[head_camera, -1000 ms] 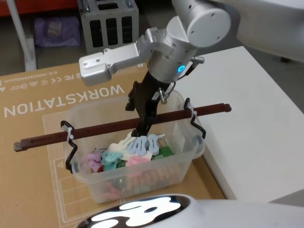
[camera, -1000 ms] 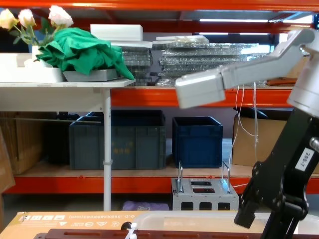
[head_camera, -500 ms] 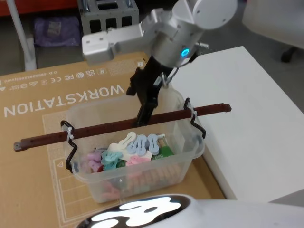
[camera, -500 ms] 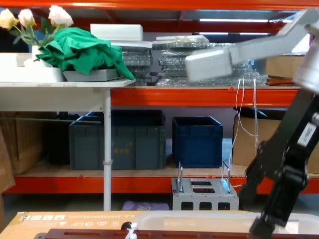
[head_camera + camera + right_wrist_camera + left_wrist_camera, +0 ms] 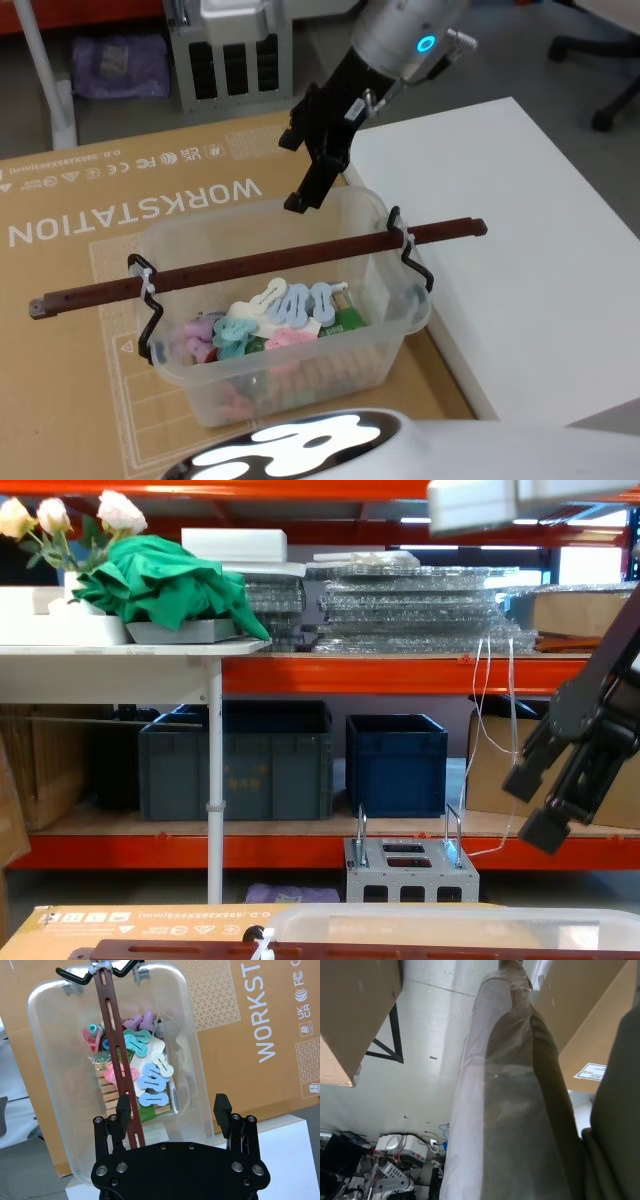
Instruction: Use one hand to grasp the basket and place it at the designated location.
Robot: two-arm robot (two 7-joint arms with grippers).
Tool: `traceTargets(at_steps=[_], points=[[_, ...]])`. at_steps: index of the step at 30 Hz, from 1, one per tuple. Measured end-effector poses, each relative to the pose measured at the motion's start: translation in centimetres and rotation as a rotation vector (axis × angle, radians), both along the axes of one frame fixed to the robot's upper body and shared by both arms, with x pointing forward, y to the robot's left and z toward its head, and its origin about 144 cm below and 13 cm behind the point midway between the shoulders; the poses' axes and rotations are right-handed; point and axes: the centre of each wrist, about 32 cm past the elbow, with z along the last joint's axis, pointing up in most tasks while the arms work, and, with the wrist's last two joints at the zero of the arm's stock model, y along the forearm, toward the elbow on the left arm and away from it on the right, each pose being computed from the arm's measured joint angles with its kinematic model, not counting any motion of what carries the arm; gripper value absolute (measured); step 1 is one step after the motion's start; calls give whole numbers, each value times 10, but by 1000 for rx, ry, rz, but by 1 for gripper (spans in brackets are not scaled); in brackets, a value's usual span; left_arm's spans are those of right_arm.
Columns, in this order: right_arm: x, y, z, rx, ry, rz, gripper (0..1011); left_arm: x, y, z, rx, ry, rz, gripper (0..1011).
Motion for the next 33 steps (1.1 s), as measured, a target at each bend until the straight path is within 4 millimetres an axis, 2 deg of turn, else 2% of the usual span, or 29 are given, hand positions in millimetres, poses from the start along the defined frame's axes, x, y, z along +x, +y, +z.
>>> traceTargets(at_steps=[13, 33], points=[[-5, -23, 27, 71, -2, -26, 1001, 0, 0, 0, 0, 0, 0, 0], [-10, -30, 35, 104, -10, -30, 1001, 0, 0, 0, 0, 0, 0, 0]])
